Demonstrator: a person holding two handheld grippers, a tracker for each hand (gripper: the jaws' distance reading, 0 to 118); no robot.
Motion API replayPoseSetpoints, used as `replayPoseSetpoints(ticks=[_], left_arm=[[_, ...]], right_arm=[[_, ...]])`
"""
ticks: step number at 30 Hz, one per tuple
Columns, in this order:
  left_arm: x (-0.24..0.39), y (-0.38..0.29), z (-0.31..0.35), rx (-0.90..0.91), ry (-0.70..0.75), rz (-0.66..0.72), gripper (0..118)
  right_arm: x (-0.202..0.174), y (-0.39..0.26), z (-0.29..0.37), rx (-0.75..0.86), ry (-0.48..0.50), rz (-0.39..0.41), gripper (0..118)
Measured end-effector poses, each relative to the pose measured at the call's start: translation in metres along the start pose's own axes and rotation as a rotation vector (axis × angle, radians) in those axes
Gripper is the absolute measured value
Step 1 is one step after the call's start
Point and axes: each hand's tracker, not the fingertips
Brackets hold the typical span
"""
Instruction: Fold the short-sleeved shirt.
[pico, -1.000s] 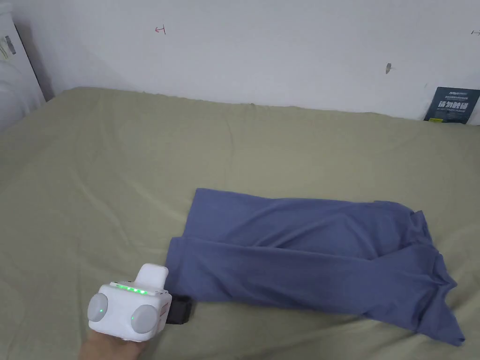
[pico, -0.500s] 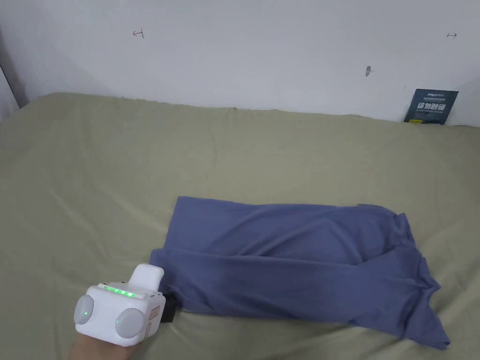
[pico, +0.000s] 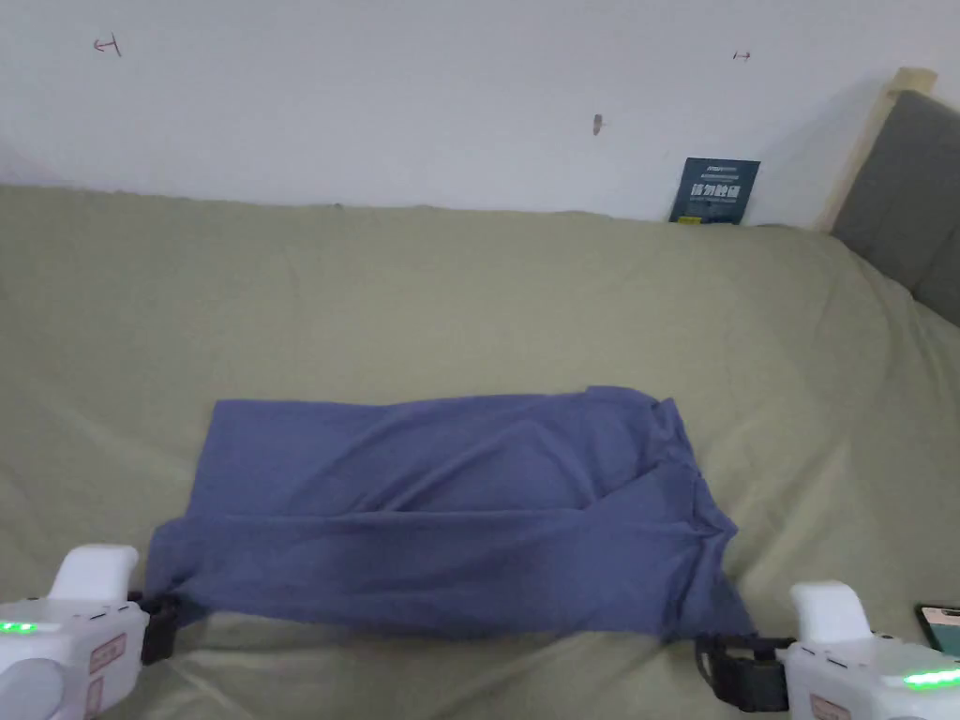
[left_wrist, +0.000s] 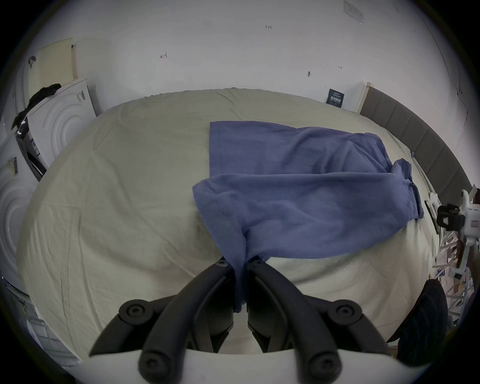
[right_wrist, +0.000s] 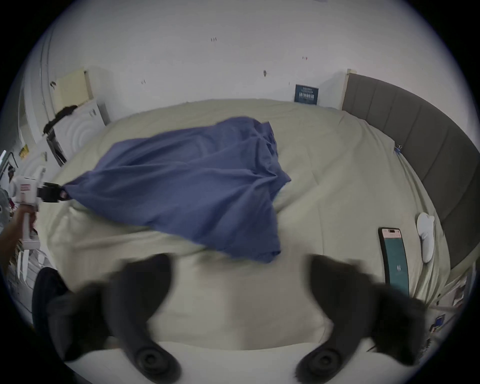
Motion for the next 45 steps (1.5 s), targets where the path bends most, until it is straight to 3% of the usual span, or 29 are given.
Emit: replayPoseSetpoints(ticks=[1, 6, 8, 9, 11, 12, 13, 14, 27, 31, 39, 45], left_arm=[[-0.001, 0.000, 0.000, -0.002, 0.000, 0.003, 5], [-0.004, -0.002, -0.005, -0.015, 0.007, 0.001, 5], [-0.004, -0.002, -0.007, -0.019, 0.007, 0.004, 5], [-0.004, -0.002, -0.007, -0.019, 0.009, 0.003, 5], [-0.004, -0.001, -0.008, -0.024, 0.008, 0.000, 5], [-0.003, -0.001, -0.008, -0.026, 0.011, -0.006, 5], [-0.003, -0.001, -0.008, -0.030, 0.010, -0.013, 5], [-0.003, -0.001, -0.008, -0.033, 0.010, -0.018, 5], [0.000, -0.001, 0.051, -0.023, -0.024, -0.047, 3], [-0.006, -0.017, 0.081, -0.026, -0.056, -0.036, 3], [-0.003, -0.070, 0.121, -0.123, -0.082, -0.059, 3], [-0.004, -0.094, 0.104, -0.128, -0.060, 0.004, 3]], right_arm=[[0.003, 0.003, -0.008, 0.007, -0.003, 0.002, 117], [0.019, 0.009, -0.047, -0.097, -0.055, -0.028, 118], [0.023, 0.009, -0.054, -0.150, -0.015, -0.063, 115], [0.025, 0.010, -0.055, -0.146, -0.001, -0.081, 103], [0.025, 0.011, -0.049, -0.108, 0.022, -0.099, 59], [0.026, 0.013, -0.048, -0.110, 0.046, -0.113, 48], [0.027, 0.015, -0.045, -0.111, 0.066, -0.127, 22], [0.027, 0.016, -0.040, -0.094, 0.053, -0.120, 8], [0.040, 0.030, 0.037, -0.104, 0.127, -0.077, 8], [0.039, 0.018, 0.063, -0.149, 0.143, -0.032, 8], [0.040, -0.033, 0.094, -0.244, 0.231, -0.030, 8], [0.038, -0.063, 0.077, -0.248, 0.210, -0.071, 8]])
